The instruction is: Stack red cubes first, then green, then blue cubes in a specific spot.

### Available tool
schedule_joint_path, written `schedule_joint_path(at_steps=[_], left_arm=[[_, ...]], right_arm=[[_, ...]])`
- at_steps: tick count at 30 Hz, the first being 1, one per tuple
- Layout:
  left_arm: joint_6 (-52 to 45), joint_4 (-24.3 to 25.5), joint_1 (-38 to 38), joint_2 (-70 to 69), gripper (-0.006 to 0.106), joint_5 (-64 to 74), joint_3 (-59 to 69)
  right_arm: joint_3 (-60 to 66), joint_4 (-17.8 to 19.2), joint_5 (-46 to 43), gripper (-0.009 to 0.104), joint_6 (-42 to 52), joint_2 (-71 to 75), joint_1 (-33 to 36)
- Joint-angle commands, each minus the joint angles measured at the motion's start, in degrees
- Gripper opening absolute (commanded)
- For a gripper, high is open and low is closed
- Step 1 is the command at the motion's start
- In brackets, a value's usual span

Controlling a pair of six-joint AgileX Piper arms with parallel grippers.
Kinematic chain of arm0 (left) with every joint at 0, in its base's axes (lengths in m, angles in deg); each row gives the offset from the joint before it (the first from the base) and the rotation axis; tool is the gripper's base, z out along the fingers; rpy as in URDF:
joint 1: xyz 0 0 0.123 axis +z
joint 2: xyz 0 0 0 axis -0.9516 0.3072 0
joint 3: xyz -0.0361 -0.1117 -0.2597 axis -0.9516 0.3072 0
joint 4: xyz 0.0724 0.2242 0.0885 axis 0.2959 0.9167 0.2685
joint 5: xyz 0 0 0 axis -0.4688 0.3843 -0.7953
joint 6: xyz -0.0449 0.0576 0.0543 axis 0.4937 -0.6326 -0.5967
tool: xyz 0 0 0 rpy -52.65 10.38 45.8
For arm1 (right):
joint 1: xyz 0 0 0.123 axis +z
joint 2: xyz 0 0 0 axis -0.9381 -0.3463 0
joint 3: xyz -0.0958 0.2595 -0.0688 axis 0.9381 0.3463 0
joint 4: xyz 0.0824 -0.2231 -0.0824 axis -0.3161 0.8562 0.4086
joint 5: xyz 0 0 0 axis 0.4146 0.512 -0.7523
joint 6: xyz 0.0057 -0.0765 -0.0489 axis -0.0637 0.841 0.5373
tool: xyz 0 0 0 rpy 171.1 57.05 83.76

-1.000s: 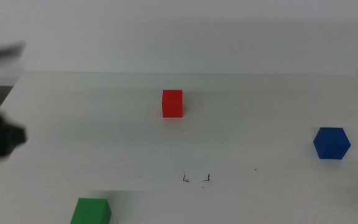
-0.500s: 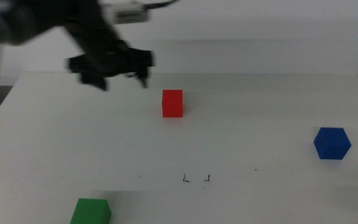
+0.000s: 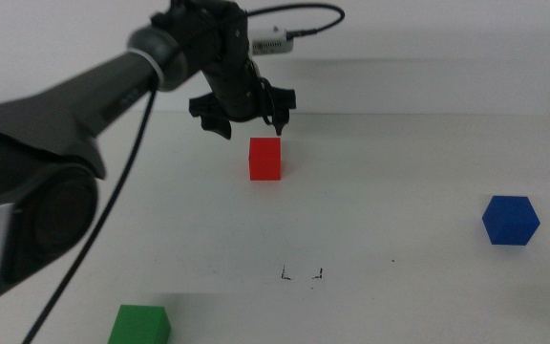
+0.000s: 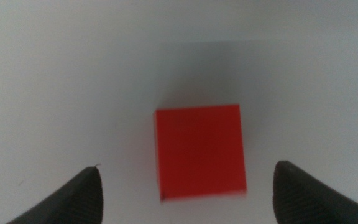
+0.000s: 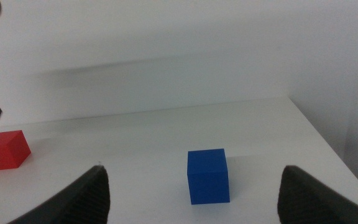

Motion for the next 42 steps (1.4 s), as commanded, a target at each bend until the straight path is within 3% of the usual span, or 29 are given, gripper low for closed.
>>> schedule_joint_path(at_steps=[1, 17, 20, 25, 28, 33, 38, 42], left_arm=[[0.3, 0.0, -0.3, 2.5, 0.092, -0.7, -2.0], [-0.1, -2.8, -0.6, 8.1, 0.073, -7.7, -2.4], [-0.6, -2.6, -0.6, 8.6, 0.063, -8.2, -2.4], [-0.6, -3.4, -0.6, 7.6, 0.035, -6.0, -2.5], [3.0, 0.0, -2.7, 3.7, 0.025, -0.6, -1.3], [13.8, 10.3, -10.8, -8.6, 0.023, -6.3, 16.6], [23.7, 10.5, -15.7, -21.3, 0.023, -23.9, 39.3], [28.7, 10.6, -17.9, -23.4, 0.023, -27.0, 46.0]], right_arm=[[0.2, 0.4, -0.5, 0.093, 0.5, 0.2, 0.1], [0.2, 0.4, -0.5, 0.093, 0.5, 0.2, 0.1], [0.2, 0.4, -0.5, 0.093, 0.5, 0.2, 0.1], [0.2, 0.4, -0.5, 0.093, 0.5, 0.2, 0.1], [0.2, 0.4, -0.5, 0.093, 0.5, 0.2, 0.1], [0.2, 0.4, -0.5, 0.093, 0.5, 0.2, 0.1], [0.2, 0.4, -0.5, 0.093, 0.5, 0.2, 0.1], [0.2, 0.4, -0.5, 0.093, 0.5, 0.2, 0.1]])
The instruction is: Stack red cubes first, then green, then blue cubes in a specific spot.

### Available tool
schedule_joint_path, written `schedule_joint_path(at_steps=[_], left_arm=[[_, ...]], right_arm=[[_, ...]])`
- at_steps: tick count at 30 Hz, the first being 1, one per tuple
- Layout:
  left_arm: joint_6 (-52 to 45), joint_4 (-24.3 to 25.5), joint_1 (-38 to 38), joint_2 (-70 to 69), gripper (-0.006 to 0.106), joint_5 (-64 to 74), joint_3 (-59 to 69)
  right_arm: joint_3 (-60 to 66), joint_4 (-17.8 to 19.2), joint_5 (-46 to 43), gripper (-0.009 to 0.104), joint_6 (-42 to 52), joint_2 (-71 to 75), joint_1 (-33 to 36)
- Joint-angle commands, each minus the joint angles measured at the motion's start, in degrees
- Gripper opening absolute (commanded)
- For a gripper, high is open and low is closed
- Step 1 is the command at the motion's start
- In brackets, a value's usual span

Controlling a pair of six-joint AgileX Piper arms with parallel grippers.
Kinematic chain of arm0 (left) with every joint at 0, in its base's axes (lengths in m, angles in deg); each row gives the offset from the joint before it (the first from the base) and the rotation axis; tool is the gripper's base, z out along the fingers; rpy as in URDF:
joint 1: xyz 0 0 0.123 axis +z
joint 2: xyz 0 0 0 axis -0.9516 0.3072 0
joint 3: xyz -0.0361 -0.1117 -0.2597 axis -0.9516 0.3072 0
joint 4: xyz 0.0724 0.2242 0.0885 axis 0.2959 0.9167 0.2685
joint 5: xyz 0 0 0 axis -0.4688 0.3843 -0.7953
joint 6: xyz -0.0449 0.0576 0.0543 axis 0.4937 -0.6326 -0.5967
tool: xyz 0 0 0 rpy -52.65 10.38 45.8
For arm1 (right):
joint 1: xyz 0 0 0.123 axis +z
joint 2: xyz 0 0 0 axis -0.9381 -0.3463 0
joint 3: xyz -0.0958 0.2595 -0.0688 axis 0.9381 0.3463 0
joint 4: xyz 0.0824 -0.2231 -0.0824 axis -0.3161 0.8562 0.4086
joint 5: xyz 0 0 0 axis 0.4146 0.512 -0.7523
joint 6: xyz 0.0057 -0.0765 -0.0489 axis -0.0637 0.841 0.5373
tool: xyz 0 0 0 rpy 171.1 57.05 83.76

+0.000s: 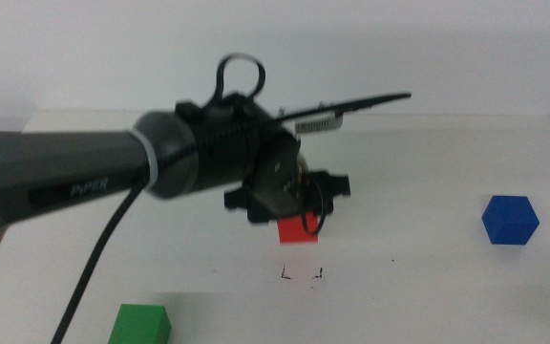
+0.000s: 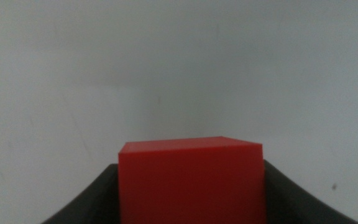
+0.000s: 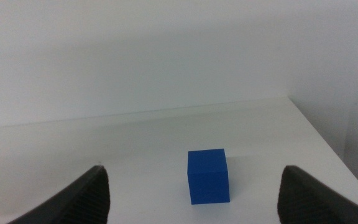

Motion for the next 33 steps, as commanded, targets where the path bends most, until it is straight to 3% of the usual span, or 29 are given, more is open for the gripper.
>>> schedule_joint_path(at_steps=[1, 14, 18, 21, 22, 27, 33], left_arm=[[4.2, 0.6, -1.3, -0.9, 0.023, -2.7, 3.0], [5.5, -0.8, -1.7, 3.6, 0.024, -5.7, 4.8], [4.7, -1.4, -1.7, 4.1, 0.029, -5.0, 4.8], [4.2, -1.5, -1.7, 4.1, 0.041, -5.0, 4.8], [3.0, -1.5, -1.7, 4.1, 0.054, -5.0, 4.8], [2.4, -1.5, -1.7, 4.1, 0.092, -5.0, 4.8], [-3.4, -2.8, -0.8, -2.1, 0.094, -3.6, 4.4]], right_arm=[[0.2, 0.4, -0.5, 0.093, 0.5, 0.2, 0.1], [0.2, 0.4, -0.5, 0.093, 0.5, 0.2, 0.1], [0.2, 0.4, -0.5, 0.093, 0.5, 0.2, 0.1], [0.2, 0.4, -0.5, 0.093, 0.5, 0.2, 0.1], [0.2, 0.4, -0.5, 0.093, 0.5, 0.2, 0.1], [0.2, 0.4, -0.5, 0.093, 0.5, 0.2, 0.1], [0.2, 0.4, -0.5, 0.093, 0.5, 0.2, 0.1]])
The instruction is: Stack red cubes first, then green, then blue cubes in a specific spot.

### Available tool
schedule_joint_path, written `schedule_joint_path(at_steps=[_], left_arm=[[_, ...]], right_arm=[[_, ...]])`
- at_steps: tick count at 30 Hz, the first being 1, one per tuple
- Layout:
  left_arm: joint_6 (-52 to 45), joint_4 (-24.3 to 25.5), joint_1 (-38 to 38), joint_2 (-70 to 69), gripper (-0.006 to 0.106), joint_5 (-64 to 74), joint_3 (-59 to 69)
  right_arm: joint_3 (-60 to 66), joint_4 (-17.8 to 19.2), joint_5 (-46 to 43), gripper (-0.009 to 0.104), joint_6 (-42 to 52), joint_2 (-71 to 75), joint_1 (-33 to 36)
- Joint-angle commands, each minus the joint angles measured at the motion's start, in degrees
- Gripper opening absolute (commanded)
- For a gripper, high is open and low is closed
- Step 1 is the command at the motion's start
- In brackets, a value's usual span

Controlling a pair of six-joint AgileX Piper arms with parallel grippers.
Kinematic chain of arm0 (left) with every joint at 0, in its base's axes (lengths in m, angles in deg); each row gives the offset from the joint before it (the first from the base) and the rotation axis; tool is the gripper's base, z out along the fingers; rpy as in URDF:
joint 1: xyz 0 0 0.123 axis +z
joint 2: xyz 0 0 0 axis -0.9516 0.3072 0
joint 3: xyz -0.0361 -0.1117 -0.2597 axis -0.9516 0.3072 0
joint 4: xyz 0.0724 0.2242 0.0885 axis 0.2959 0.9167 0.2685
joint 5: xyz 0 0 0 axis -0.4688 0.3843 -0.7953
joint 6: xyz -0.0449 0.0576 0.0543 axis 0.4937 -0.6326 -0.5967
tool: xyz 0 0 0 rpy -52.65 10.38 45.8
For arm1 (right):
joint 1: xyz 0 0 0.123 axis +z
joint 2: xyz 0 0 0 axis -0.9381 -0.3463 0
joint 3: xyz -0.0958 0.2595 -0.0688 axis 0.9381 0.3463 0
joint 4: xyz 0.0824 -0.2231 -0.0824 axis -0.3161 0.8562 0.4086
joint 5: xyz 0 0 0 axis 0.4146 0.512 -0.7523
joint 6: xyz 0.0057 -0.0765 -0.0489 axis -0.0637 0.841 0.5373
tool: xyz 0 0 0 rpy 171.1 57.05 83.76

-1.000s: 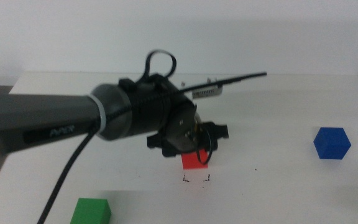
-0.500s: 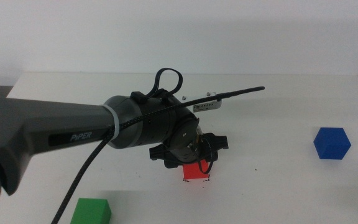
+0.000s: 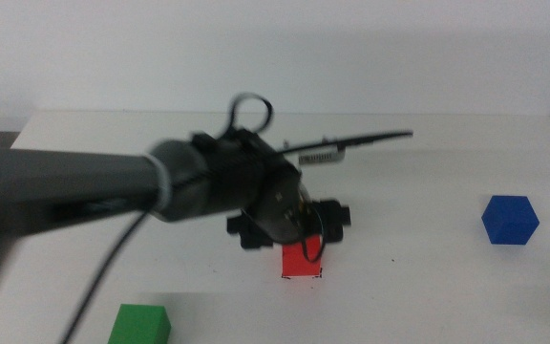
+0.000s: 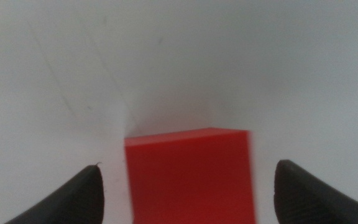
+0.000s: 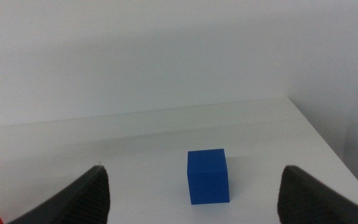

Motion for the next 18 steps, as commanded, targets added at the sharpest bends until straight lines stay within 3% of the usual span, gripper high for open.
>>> schedule_joint_path(at_steps=[1, 4, 7, 12, 18], left_arm=[[-3.5, 0.3, 0.8, -6.5, 0.094, 3.2, -0.2], [-5.9, 3.1, 1.9, -16.2, 0.094, 13.7, 2.2], [-5.6, 3.2, 3.4, -27.8, 0.094, 15.7, 12.1], [-4.5, -5.4, 7.9, -45.1, 0.094, 19.5, 26.4], [-4.4, -2.8, 8.6, -46.0, 0.094, 23.5, 30.9]], right_arm=[[0.2, 0.4, -0.5, 0.093, 0.5, 0.2, 0.1], [0.2, 0.4, -0.5, 0.093, 0.5, 0.2, 0.1], [0.2, 0.4, -0.5, 0.093, 0.5, 0.2, 0.1], [0.2, 0.4, -0.5, 0.093, 0.5, 0.2, 0.1], [0.2, 0.4, -0.5, 0.093, 0.5, 0.2, 0.1]])
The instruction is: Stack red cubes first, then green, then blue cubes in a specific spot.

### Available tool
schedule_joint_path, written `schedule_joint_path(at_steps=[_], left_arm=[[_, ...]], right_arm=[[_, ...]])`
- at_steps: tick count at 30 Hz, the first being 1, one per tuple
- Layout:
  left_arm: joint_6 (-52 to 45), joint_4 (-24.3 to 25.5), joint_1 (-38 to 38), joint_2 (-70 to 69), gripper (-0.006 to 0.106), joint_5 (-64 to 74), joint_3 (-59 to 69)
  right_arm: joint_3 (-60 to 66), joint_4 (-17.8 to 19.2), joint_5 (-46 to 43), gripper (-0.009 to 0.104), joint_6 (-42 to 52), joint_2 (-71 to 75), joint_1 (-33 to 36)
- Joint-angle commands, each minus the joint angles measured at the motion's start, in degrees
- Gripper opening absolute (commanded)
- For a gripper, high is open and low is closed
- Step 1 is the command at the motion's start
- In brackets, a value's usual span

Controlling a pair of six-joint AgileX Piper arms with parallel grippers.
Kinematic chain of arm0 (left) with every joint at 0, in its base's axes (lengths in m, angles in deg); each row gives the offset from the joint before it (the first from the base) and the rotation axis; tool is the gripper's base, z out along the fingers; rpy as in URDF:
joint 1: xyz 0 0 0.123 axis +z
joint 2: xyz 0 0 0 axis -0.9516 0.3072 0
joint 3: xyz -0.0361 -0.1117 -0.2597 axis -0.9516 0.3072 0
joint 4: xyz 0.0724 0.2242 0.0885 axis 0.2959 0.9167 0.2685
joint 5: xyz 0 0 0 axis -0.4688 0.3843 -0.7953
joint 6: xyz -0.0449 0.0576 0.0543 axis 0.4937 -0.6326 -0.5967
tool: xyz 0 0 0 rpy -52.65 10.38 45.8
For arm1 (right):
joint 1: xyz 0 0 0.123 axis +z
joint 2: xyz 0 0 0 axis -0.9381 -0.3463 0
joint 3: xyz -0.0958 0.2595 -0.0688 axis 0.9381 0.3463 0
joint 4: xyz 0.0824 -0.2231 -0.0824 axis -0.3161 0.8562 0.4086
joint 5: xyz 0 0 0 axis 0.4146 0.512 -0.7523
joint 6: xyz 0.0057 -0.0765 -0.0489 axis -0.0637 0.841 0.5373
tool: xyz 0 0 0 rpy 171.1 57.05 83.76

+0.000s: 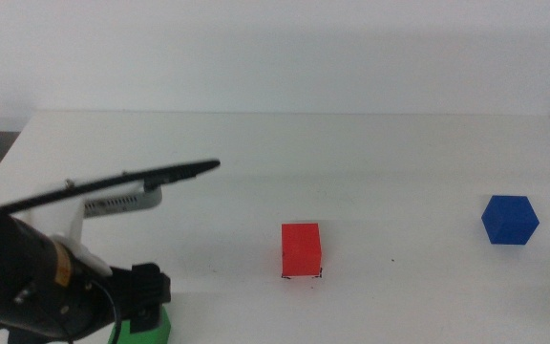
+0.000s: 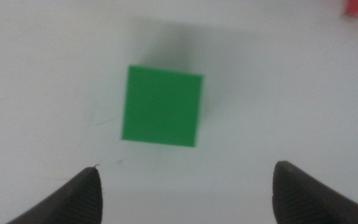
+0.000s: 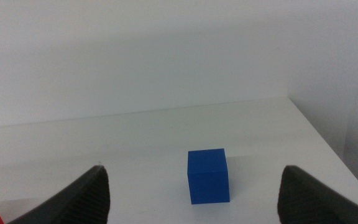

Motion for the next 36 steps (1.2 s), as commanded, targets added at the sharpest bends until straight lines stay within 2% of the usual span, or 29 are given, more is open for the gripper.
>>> schedule_joint_path(at_steps=[1, 4, 9, 12, 16, 18, 22, 24, 28, 30, 33, 36], left_arm=[[0.3, 1.6, 0.0, 1.1, 0.094, -1.0, 1.4], [0.6, 3.7, 0.6, 4.2, 0.094, -4.6, 2.5], [-2.5, 3.1, 4.0, 10.1, 0.094, -8.5, 2.5], [-6.1, 0.6, 5.9, 13.0, 0.094, -11.7, 2.5], [-13.8, -6.5, 8.3, 18.4, 0.093, -15.2, 2.9], [-15.6, -7.5, 8.5, 20.2, 0.090, -16.2, 2.9], [-16.4, -8.4, 8.5, 23.3, 0.078, -16.3, 2.9], [-16.4, -8.7, 8.5, 23.8, 0.064, -15.7, 2.9], [-16.2, -12.7, 8.5, 21.4, 0.038, -12.2, 1.2], [-15.4, -13.1, 7.4, 20.1, 0.028, -9.4, -2.4], [-10.8, -9.4, 3.3, 21.3, 0.020, -4.2, -11.6], [-5.9, -5.0, -1.9, 26.4, 0.020, 0.2, -22.9]], right_arm=[[0.2, 0.4, -0.5, 0.093, 0.5, 0.2, 0.1], [0.2, 0.4, -0.5, 0.093, 0.5, 0.2, 0.1], [0.2, 0.4, -0.5, 0.093, 0.5, 0.2, 0.1], [0.2, 0.4, -0.5, 0.093, 0.5, 0.2, 0.1], [0.2, 0.4, -0.5, 0.093, 0.5, 0.2, 0.1], [0.2, 0.4, -0.5, 0.093, 0.5, 0.2, 0.1], [0.2, 0.4, -0.5, 0.093, 0.5, 0.2, 0.1], [0.2, 0.4, -0.5, 0.093, 0.5, 0.2, 0.1], [0.2, 0.4, -0.5, 0.093, 0.5, 0.2, 0.1], [0.2, 0.4, -0.5, 0.093, 0.5, 0.2, 0.1], [0.2, 0.4, -0.5, 0.093, 0.5, 0.2, 0.1], [0.2, 0.4, -0.5, 0.093, 0.5, 0.2, 0.1]])
